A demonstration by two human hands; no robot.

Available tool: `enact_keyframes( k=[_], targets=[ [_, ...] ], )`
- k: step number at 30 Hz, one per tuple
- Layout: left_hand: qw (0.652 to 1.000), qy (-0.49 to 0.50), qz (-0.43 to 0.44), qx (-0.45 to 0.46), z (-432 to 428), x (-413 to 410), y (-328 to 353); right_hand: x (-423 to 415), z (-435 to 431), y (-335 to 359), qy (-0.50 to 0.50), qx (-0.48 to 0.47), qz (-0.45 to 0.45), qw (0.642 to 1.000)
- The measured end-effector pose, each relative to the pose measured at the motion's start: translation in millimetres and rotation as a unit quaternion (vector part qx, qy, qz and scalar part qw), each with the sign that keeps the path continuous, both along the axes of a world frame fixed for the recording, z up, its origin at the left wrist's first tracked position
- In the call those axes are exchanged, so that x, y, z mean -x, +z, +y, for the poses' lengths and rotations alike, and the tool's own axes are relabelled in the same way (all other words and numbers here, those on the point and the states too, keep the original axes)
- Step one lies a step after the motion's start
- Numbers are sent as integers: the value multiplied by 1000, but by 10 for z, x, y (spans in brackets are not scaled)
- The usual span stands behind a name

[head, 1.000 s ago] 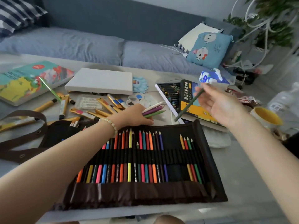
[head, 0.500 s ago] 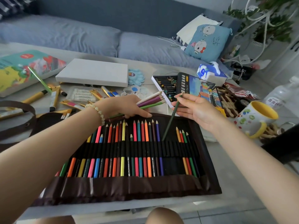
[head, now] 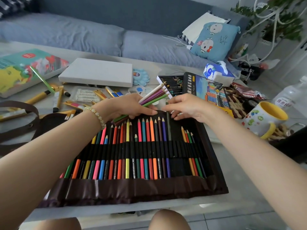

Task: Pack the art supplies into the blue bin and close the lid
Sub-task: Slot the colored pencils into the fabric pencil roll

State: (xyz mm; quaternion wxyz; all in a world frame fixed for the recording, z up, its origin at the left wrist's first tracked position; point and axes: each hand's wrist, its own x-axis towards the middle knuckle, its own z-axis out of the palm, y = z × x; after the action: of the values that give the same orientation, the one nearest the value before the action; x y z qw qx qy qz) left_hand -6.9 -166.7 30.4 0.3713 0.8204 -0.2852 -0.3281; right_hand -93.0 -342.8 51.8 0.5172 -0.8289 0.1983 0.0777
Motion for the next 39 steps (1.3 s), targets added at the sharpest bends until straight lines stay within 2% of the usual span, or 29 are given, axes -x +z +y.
enact_keyframes(
  k=[5,12,15,19,28,31,35,39],
  targets=[
    [1000,17,18,-2,4,-18,-9,6,-25,-10,-60,-144,-10,988],
    [999,27,40,5,-3,-48,-44,-21,16,-47,-86,-187,-6,979],
    [999,32,42,6,0,-60,-59,-32,-15,-24,-64,-170,1,983],
    [998,38,40,4,-6,-93,-95,38,-22,-52,44,-67,53,995],
    [999,46,25,-10,-44,-61,-116,250,-102,-7,109,-37,142,983],
    [999,44,-5,28,-57,-2,-94,239,-94,-78,48,-79,80,993],
    [978,65,93,176,-97,58,-43,192,-52,-134,-79,-181,-56,979],
    [975,42,97,198,-188,141,0,154,5,-129,-133,-247,-86,956]
  ],
)
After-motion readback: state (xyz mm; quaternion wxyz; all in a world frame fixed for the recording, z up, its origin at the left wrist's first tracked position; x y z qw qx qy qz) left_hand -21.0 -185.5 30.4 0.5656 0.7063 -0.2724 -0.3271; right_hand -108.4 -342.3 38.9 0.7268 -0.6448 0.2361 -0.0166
